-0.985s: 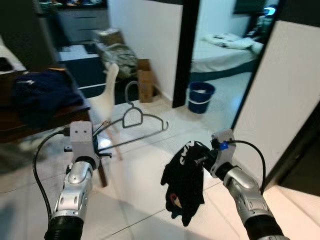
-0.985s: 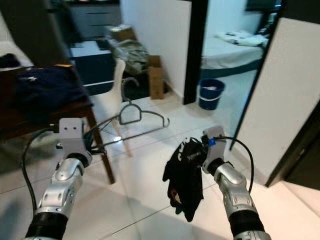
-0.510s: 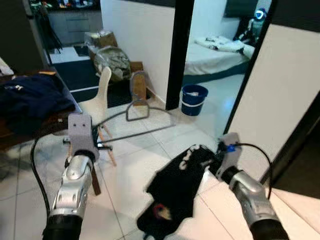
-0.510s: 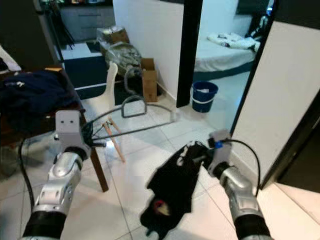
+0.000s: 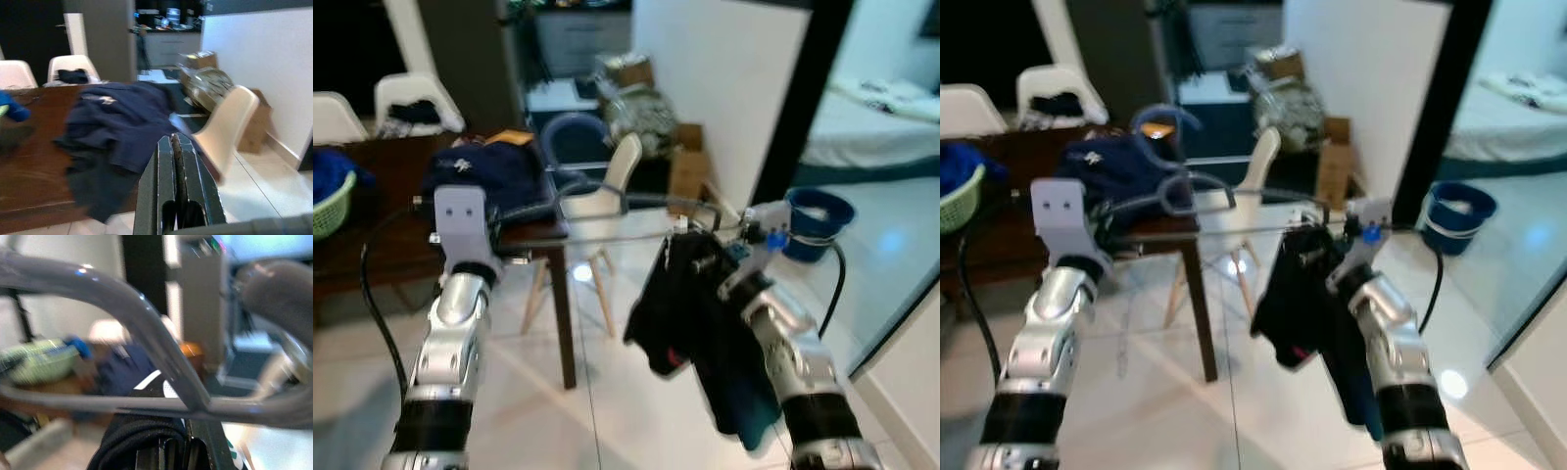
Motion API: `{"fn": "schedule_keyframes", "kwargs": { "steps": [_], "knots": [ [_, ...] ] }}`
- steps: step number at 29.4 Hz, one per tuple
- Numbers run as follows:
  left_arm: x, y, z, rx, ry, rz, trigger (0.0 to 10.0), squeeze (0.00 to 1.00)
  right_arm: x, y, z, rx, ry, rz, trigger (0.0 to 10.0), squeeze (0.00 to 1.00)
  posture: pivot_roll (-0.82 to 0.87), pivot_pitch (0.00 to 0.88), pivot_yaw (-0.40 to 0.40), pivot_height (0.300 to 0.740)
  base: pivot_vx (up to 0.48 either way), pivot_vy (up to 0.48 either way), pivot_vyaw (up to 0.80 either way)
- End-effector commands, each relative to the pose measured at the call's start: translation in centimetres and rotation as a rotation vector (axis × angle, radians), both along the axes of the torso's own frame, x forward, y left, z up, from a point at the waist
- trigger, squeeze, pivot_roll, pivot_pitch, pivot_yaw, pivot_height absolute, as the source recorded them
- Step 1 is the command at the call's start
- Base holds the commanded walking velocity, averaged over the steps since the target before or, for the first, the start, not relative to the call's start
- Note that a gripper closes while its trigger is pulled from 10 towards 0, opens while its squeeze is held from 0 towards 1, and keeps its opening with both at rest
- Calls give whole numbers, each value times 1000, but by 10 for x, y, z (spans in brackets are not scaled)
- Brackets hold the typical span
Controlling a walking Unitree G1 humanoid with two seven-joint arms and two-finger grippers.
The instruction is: Hang hanger
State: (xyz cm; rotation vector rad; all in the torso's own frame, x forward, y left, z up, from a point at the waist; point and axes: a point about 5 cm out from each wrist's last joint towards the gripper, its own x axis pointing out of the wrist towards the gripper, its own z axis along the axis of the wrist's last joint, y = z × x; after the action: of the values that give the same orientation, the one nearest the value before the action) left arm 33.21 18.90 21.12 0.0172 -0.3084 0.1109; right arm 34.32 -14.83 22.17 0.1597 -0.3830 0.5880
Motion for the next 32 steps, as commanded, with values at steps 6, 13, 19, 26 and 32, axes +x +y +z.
{"fn": "schedule_keyframes", "kwargs": {
  "steps": [6, 13, 19, 26, 32],
  "knots": [
    [0, 1, 15, 17, -29, 3, 10000, 0, -1, 10, 35, 60, -90, 33, 10000, 0, 86, 0, -41, 740, 406, 0, 358],
    [0, -4, 28, 10, -68, -9, 10000, 0, 5, 11, 44, 40, -104, 12, 10000, 0, 86, 0, -43, 740, 411, 0, 0],
    [-5, 7, 49, -36, -150, 74, 10000, 0, 10, 18, 52, 30, -101, 10, 10000, 0, 90, 0, -53, 740, 450, 0, 0],
    [-16, 28, 85, -80, -278, 185, 10000, 0, 12, 23, 68, 49, -122, 30, 10000, 0, 97, 0, -62, 740, 480, 0, 0],
    [-17, 30, 94, -71, -311, 207, 10000, 0, 22, 44, 79, -83, -175, 70, 10000, 0, 106, 0, -78, 740, 480, 0, 0]
  ]
}}
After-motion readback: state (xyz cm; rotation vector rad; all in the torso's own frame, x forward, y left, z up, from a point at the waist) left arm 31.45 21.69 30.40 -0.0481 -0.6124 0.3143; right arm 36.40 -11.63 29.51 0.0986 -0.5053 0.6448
